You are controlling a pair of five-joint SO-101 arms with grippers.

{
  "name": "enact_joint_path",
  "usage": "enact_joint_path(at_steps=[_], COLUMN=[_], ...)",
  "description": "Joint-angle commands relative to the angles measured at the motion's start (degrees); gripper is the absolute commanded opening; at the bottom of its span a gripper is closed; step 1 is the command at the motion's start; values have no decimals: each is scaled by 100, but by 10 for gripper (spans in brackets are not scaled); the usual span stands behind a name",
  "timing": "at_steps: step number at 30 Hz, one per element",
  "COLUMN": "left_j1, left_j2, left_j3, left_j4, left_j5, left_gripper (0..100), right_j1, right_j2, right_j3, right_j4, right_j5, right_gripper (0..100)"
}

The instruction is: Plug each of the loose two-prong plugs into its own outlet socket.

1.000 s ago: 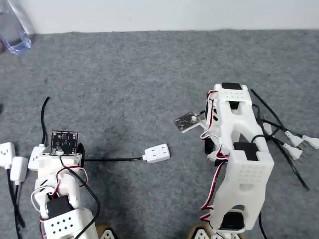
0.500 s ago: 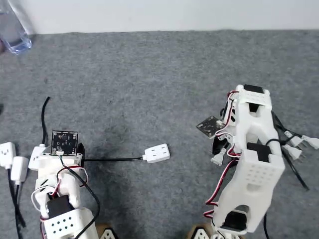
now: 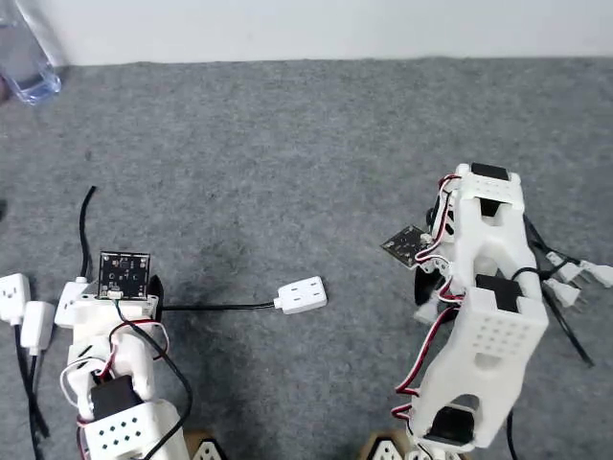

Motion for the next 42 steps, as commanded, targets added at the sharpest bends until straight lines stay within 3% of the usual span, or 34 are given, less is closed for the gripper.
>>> enact_joint_path(at_steps=[1,6,19,22,29,38,42], left_j1=[35,35,35,35,44,563,624], left_j2=[-62,-62,-62,-62,-62,-70,-70], left_j3=[-31,-31,-31,-31,-31,-31,-31], left_j4=[35,35,35,35,35,334,352], left_j5=[-62,-62,-62,-62,-53,-62,-70], left_gripper=[247,247,247,247,247,247,247], right_j1=[119,119,-4,-312,-725,-716,-558], right_j2=[-127,-127,-136,-127,-119,-251,-963], right_j3=[-70,-70,-88,-97,62,35,-105], right_j4=[189,189,136,127,-963,-1007,-699], right_j5=[132,132,114,-624,-2769,-3279,-3640], right_gripper=[72,9,9,9,9,9,9])
